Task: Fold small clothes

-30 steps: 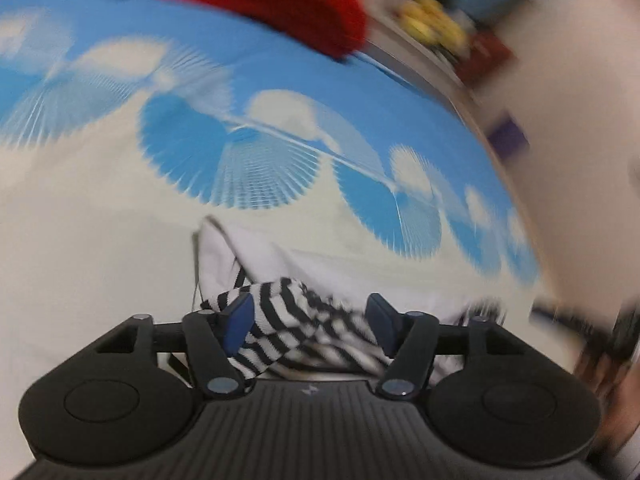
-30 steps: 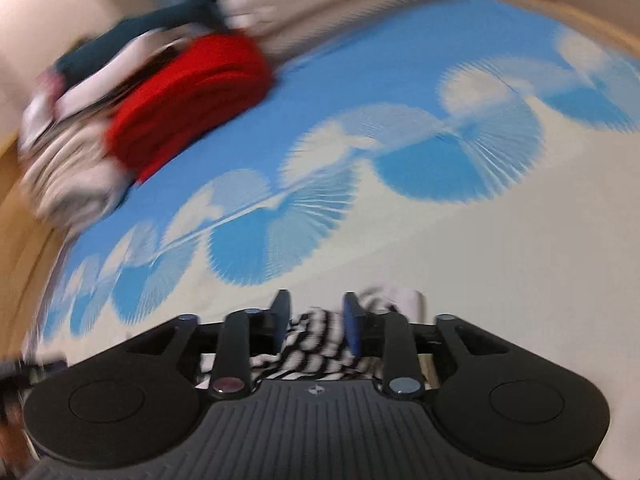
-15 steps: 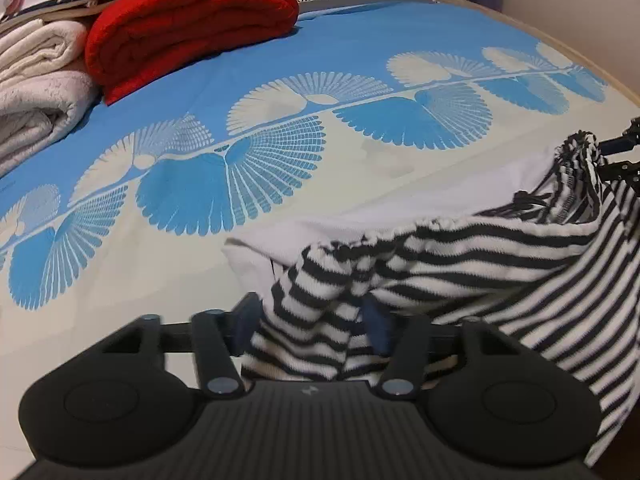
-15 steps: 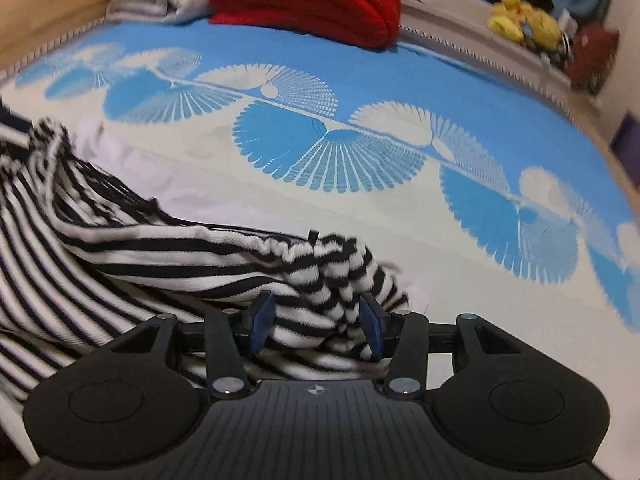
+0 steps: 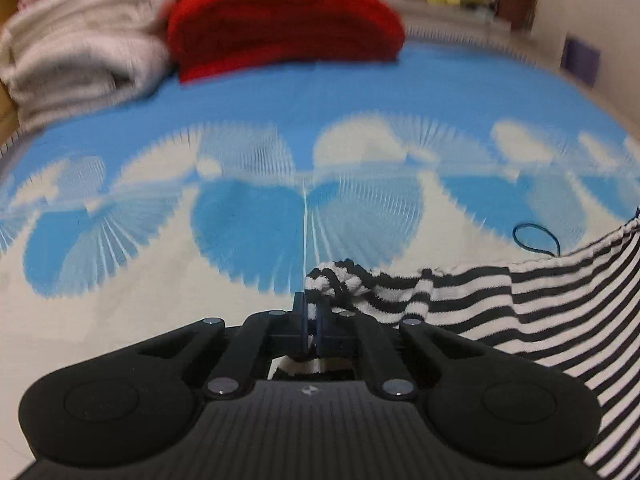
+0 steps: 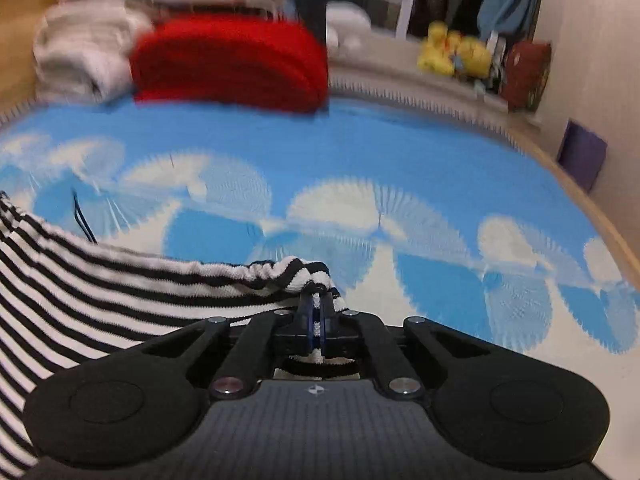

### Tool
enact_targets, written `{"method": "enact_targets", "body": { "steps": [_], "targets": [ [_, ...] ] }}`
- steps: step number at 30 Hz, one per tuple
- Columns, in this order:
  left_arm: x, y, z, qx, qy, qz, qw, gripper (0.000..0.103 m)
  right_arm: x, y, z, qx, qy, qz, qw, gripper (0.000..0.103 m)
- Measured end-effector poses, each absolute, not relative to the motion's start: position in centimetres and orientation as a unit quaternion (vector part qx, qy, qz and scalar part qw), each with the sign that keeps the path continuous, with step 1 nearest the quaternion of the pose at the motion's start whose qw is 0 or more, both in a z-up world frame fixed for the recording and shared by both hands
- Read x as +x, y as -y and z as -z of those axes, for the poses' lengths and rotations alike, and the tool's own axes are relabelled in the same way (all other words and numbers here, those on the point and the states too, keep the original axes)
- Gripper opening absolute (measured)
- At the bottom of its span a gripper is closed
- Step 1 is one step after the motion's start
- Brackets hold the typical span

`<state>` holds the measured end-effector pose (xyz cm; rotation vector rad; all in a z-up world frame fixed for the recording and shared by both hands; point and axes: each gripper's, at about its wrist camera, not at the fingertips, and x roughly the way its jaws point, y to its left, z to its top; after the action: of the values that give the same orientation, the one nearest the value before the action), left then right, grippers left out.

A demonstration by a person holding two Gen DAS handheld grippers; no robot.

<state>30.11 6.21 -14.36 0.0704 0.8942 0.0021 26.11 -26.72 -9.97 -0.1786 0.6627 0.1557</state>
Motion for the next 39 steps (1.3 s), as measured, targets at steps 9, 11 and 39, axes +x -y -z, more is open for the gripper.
{"method": "enact_targets", "body": {
  "steps": [9,11,39],
  "targets": [
    [30.1,-6.8,14.9,0.002,-0.464,0.009,0.886,0.064,28.6,25.2,15.1,-0.137,-0.432,-0.044,0.89,0.031],
    [28.4,-8.1,12.9,-0.04,-0.461,0.01,0.886,0.066,27.6,26.7,13.1,-0.086,-0.421,-0.038,0.902,0.036],
    [15.0,-16.0,11.7,-0.2,-0.52,0.046,0.829,0.003,13.7,38.5,11.3,0.157,-0.506,-0.076,0.845,0.009]
  ]
}}
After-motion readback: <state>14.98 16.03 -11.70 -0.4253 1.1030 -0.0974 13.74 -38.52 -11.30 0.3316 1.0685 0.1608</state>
